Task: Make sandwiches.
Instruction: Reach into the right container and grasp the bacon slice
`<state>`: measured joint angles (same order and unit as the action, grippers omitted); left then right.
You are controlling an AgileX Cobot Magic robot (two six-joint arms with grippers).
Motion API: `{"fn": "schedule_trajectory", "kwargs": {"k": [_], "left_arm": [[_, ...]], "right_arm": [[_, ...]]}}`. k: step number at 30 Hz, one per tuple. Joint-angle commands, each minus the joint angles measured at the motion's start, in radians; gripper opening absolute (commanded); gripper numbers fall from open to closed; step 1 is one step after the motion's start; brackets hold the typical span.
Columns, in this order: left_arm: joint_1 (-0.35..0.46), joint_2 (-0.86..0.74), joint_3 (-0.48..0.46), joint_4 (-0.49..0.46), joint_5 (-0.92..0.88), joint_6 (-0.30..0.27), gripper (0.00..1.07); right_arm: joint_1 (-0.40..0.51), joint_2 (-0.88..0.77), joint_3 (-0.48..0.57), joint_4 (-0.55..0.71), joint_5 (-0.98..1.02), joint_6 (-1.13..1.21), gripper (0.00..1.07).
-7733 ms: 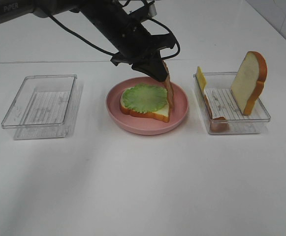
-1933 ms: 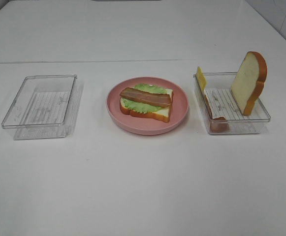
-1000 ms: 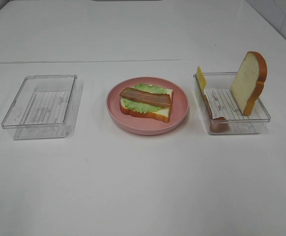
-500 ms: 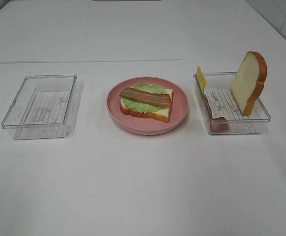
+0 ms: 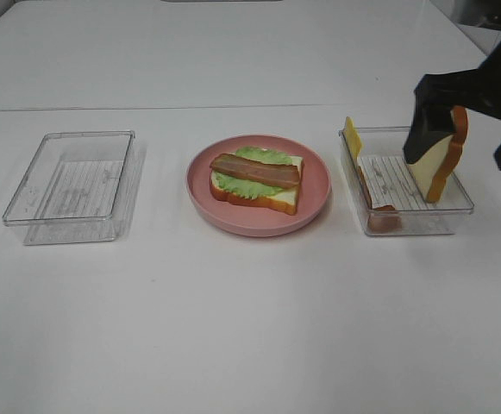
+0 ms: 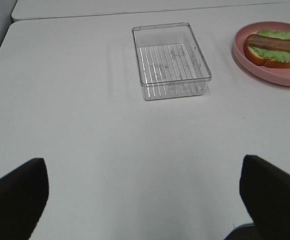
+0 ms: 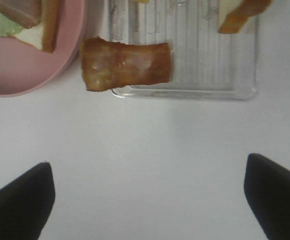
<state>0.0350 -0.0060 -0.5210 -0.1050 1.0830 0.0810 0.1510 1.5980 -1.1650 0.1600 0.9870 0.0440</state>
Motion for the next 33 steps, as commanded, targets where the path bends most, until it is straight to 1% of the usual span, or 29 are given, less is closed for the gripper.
{"fn": "schedule_trajectory", "kwargs": {"k": [1,2,4,5,7,8,11,21,30,33], "left_arm": [[0.001,-0.018,0.004,-0.002,-0.006,-0.004,0.98],[0.001,-0.018,0.004,-0.002,-0.006,-0.004,0.98],[0.001,-0.018,0.004,-0.002,-0.006,-0.004,0.98],[0.001,-0.018,0.004,-0.002,-0.006,-0.004,0.98],[0.001,-0.018,0.004,-0.002,-0.006,-0.004,0.98],[0.001,-0.018,0.004,-0.002,-0.006,-0.004,0.98],[0.001,-0.018,0.004,-0.002,-0.006,-0.004,0.98],[0.001,-0.018,0.004,0.003,-0.006,-0.004,0.98],[0.001,-0.018,0.004,0.005,-0.006,-0.004,0.98],[0.001,-0.018,0.004,0.006,-0.006,-0.004,0.98]], "right_arm": [[0.062,0.098,-0.058,0.007,-0.032,0.022,0.96],[0.062,0.098,-0.058,0.007,-0.032,0.022,0.96],[0.094,0.165,-0.105,0.008,-0.034,0.033,0.96],[0.094,0.165,-0.105,0.008,-0.034,0.033,0.96],[0.114,0.213,-0.143,0.008,-0.056,0.035,0.96],[0.114,0.213,-0.143,0.008,-0.056,0.035,0.96],[0.114,0.267,-0.188,0.009,-0.057,0.035,0.96],[0.112,0.387,-0.262,0.013,-0.074,0.014,0.96],[0.112,0.432,-0.266,0.009,-0.074,-0.001,0.96],[0.112,0.432,-0.266,0.01,-0.074,-0.01,0.93]]}}
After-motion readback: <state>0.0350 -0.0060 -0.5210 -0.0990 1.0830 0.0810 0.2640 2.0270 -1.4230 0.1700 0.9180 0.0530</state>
